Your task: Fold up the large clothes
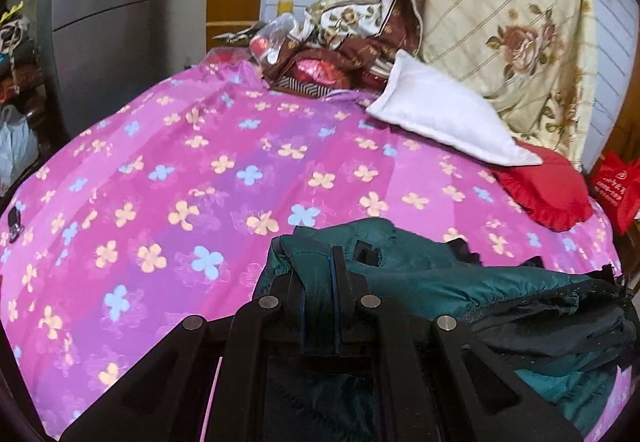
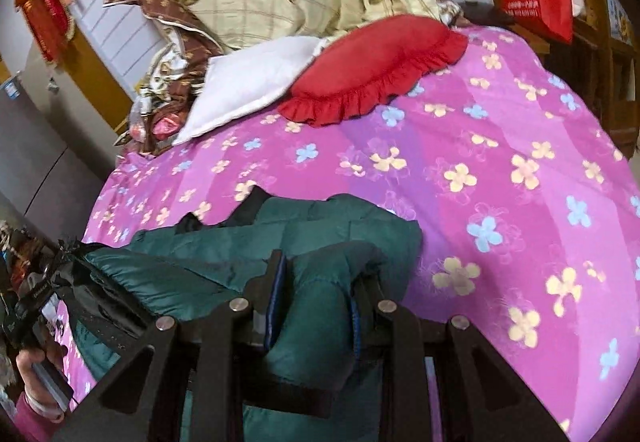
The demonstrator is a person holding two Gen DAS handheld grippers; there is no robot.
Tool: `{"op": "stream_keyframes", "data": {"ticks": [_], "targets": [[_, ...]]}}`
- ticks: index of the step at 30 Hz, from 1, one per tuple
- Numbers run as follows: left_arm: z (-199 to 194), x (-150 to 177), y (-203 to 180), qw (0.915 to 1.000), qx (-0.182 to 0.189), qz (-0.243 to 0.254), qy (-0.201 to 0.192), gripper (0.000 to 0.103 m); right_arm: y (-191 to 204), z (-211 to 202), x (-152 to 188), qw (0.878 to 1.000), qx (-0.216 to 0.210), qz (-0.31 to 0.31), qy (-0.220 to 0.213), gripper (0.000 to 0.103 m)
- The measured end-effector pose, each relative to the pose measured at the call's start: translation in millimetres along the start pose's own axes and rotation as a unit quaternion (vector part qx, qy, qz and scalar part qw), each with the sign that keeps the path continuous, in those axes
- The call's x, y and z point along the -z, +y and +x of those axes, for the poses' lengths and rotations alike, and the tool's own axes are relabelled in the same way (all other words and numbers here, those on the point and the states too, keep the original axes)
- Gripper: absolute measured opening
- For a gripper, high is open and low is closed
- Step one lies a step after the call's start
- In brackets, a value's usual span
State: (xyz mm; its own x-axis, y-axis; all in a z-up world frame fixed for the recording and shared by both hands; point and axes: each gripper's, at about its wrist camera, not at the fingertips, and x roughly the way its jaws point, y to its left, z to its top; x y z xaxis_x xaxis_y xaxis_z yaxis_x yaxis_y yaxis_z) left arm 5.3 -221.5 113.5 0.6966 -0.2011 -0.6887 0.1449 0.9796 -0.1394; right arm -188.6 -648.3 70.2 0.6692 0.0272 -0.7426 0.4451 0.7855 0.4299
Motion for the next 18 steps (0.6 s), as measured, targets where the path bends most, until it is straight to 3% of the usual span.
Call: {"op": "stream_keyframes", "data": {"ticks": [9,13,18], "targets": [[29,6,-15,0.9997,-0.022,0.013,0.004,0.000,-20,38,6,0.999,-0.003,0.032,0.007,0.027],[36,7,-16,0.9997,-0.021,0.008,0.008,0.000,-26,32,7,0.998,-0.037,0.060,-0.001,0.040],[37,8,-17,0.9999,-0.014,0.005,0.006,0.000,-13,-6,8,0.998,-0.046,0.037,-0.031,0.060]]}}
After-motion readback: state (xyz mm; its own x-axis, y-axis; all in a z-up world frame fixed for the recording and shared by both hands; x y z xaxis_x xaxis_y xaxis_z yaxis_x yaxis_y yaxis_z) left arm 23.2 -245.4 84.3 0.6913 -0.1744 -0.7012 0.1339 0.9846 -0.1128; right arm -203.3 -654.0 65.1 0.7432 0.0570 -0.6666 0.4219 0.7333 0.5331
